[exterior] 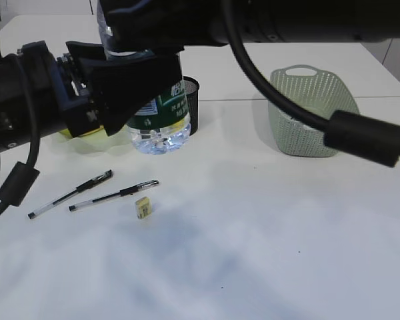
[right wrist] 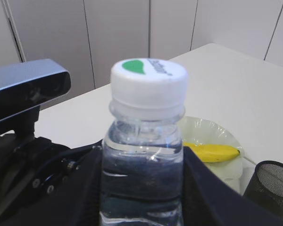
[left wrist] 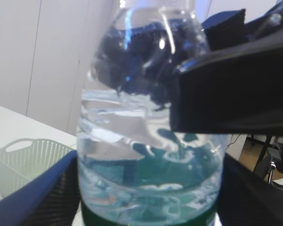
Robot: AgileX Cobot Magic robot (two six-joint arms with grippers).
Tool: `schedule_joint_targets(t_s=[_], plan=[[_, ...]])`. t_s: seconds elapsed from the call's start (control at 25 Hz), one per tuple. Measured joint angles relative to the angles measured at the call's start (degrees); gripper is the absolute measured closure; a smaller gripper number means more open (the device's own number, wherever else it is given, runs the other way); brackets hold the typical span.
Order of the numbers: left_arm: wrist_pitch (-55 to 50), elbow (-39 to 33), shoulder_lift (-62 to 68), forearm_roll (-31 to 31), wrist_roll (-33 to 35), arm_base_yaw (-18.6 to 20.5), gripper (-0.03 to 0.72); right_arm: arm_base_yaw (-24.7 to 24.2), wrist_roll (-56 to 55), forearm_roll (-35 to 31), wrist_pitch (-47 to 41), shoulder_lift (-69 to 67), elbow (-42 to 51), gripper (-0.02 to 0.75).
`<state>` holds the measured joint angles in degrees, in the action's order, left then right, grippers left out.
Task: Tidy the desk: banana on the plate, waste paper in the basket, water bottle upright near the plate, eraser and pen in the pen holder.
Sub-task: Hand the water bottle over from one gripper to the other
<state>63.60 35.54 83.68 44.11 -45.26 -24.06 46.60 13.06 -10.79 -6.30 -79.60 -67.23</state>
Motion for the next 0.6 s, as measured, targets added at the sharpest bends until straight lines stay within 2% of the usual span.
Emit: schedule_joint_targets(t_s=[0.36,0.6], plan=[[0.3,0.0,0.0,0.1,-0.1,-0.1,0.117,0.9,0.1,0.1,0.9,-0.1,0.0,0.43],[0.6,0.0,0.0,0.1,-0.3,-0.1,0.224,0.9,0.2,0.2,1.2,-0.1,0.0,0.43]])
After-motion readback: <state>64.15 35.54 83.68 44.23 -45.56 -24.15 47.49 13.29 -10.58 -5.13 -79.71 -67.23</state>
